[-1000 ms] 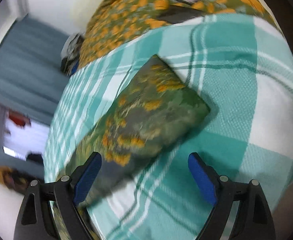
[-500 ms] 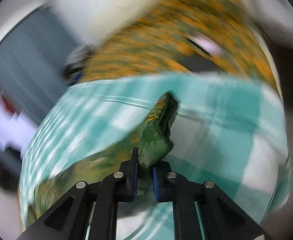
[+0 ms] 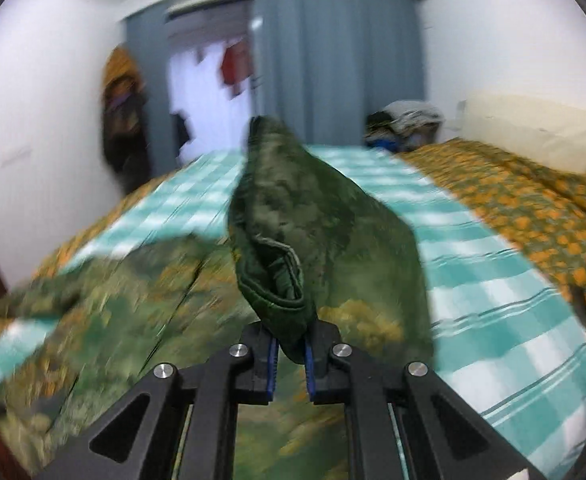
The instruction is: Fold large clothes
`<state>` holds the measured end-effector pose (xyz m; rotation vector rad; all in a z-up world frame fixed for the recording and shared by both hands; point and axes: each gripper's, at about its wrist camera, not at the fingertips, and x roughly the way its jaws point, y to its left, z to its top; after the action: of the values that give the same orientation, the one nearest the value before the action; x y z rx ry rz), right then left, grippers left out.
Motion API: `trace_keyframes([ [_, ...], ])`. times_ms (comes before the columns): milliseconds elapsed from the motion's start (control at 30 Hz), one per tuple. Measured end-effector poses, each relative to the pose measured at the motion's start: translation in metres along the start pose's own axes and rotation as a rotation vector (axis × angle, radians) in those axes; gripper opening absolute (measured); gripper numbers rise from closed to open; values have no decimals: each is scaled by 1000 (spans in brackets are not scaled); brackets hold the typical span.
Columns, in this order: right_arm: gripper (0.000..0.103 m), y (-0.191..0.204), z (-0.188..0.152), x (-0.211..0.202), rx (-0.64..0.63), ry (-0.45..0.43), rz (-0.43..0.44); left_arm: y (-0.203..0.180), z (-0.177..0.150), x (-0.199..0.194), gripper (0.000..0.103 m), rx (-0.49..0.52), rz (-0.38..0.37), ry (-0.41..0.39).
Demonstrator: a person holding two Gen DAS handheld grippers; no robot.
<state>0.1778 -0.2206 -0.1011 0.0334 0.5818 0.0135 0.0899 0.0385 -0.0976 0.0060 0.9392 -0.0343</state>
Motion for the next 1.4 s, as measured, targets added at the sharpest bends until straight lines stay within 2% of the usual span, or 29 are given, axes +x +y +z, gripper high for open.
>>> trace_keyframes([
  [133,16,29,-45,20,2,151,76,-5,3,0,102,19,-7,1],
  [200,38,44,-62,21,14,231,126,-10,7,1,102,37,-18,3],
  [233,54,47,-72,21,33,278,168,-14,10,3,102,44,-39,9],
  [267,55,47,-77,17,48,292,187,-18,14,4,102,44,-67,17],
  [367,55,45,-84,-4,52,305,208,-33,29,12,102,20,-202,51],
  [533,60,19,-97,-46,88,247,141,-85,59,41,102,-24,-524,101],
  [600,60,11,-103,-54,108,248,130,-109,68,63,100,-19,-565,146],
  [700,60,5,-102,-54,122,241,120,-142,75,110,85,-53,-563,262],
  [767,60,3,-100,-59,120,218,125,-156,75,142,75,-92,-526,352],
  [833,60,4,-99,-63,104,195,134,-162,74,156,54,-125,-486,376],
  [867,60,5,-100,-64,94,189,136,-163,74,158,48,-137,-475,370],
  [933,60,6,-102,-64,73,185,138,-163,76,156,11,-156,-455,357],
  [1067,60,2,-103,-61,74,186,146,-163,89,136,6,-115,-471,319],
  [1167,60,-3,-101,-58,89,172,147,-161,115,115,6,-38,-466,257],
  [1267,60,-9,-100,-55,102,168,147,-147,155,115,6,10,-418,187],
  [1400,60,-19,-100,-47,122,184,130,-119,201,133,6,16,-328,98],
])
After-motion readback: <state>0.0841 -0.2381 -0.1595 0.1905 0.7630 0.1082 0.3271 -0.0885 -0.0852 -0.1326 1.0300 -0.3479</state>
